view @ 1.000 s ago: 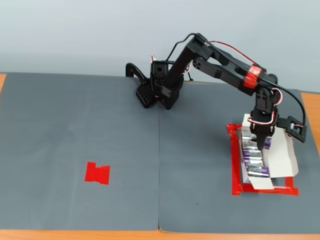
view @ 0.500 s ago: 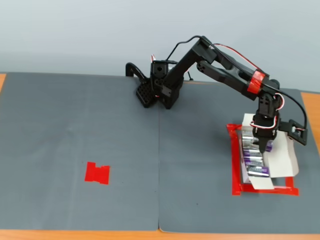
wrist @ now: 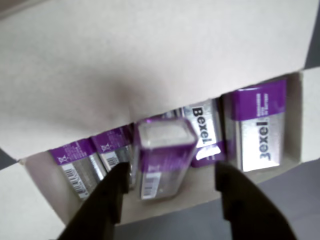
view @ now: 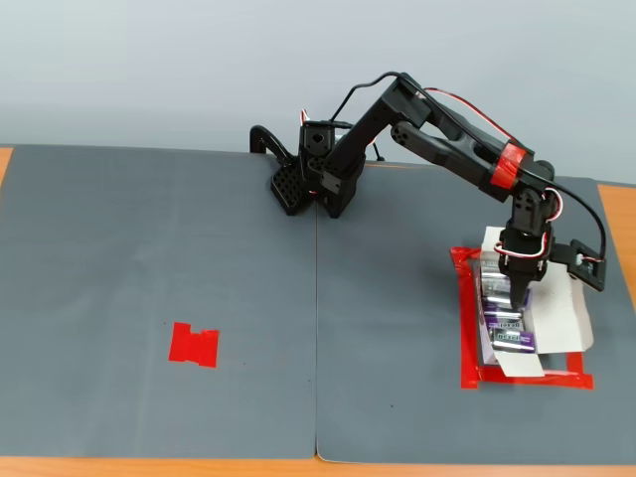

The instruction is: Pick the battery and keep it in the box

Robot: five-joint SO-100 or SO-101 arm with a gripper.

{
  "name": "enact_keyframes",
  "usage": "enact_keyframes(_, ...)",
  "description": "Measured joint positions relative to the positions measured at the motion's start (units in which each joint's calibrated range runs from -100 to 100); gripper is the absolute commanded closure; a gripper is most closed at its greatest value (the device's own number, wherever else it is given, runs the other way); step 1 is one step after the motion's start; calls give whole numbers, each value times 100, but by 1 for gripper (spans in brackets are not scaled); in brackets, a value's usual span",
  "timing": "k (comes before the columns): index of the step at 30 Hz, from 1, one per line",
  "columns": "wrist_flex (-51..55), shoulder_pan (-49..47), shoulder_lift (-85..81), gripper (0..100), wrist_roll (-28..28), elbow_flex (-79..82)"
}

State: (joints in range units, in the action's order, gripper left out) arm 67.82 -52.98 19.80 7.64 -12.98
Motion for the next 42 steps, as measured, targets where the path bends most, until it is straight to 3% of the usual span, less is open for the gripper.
enact_keyframes(20, 0, 287, -1079, 77, -10, 189)
enact_keyframes(25, 0, 590, -1920, 86, -10, 656)
enact_keyframes(31, 0, 1164, -3152, 96, -10, 1419)
enact_keyframes(42, 0, 3007, -5667, 98, -10, 2847)
